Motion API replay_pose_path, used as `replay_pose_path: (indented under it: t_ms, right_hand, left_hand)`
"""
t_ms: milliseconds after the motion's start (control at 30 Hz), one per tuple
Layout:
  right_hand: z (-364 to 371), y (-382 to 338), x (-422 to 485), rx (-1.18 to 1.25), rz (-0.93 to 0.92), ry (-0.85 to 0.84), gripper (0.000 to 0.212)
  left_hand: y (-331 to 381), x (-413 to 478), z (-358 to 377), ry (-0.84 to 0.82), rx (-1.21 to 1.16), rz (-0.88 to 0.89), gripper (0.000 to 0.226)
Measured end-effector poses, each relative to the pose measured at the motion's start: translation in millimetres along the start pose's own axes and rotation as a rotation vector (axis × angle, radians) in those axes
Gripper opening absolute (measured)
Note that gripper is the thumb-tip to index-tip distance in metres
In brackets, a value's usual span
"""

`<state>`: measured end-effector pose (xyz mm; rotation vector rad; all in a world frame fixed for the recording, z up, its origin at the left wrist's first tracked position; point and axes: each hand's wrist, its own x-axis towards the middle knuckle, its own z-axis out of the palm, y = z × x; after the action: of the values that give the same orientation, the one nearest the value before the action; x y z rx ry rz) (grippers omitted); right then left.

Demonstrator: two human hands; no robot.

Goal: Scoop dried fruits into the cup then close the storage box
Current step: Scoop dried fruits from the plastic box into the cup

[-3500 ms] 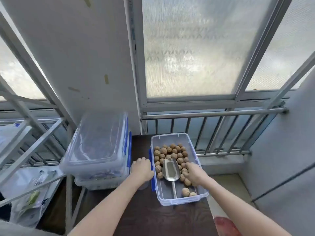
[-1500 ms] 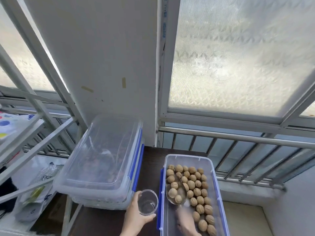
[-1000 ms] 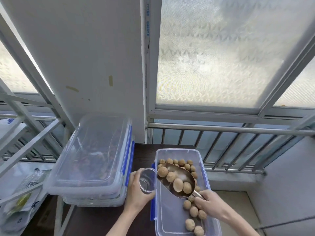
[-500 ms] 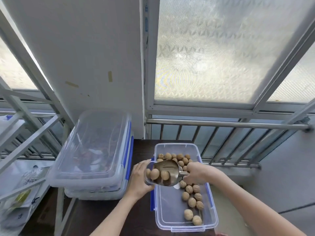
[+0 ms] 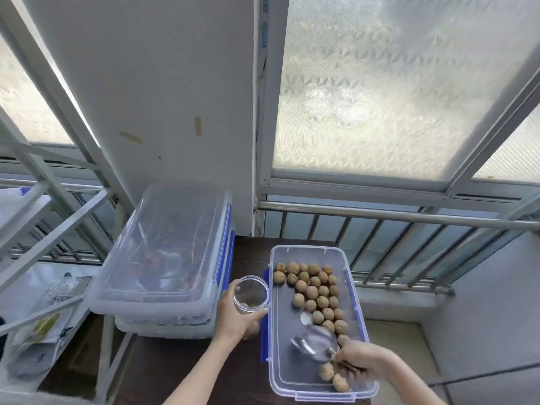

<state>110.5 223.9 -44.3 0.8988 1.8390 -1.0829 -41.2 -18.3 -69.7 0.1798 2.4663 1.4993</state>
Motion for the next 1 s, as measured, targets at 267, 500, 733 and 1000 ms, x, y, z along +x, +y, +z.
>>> replay_pose_path:
  t_ms: [267,500,733,1000]
  right_hand:
    - [71,-45,114,0.477,-0.051,0.052,0.031]
    - [71,-80,146,0.634,-0.091,0.07,0.041]
    - [44,-103,149,0.89,-0.087,-0.002,0.042]
    - [37,-102,156,1.004,-0.095,-0.114,0.039]
  left_hand:
    - [6,-1,-4,0.014,-0.03,0.014,0.086]
    - [-1,1,-8,0.005,-0.049,-0.022,0.087]
    - [-5,0,-10,0.004,-0.064,-0.04,0.089]
    - [-4,-3,-8,-0.006,-0.043,-0.026,0.09]
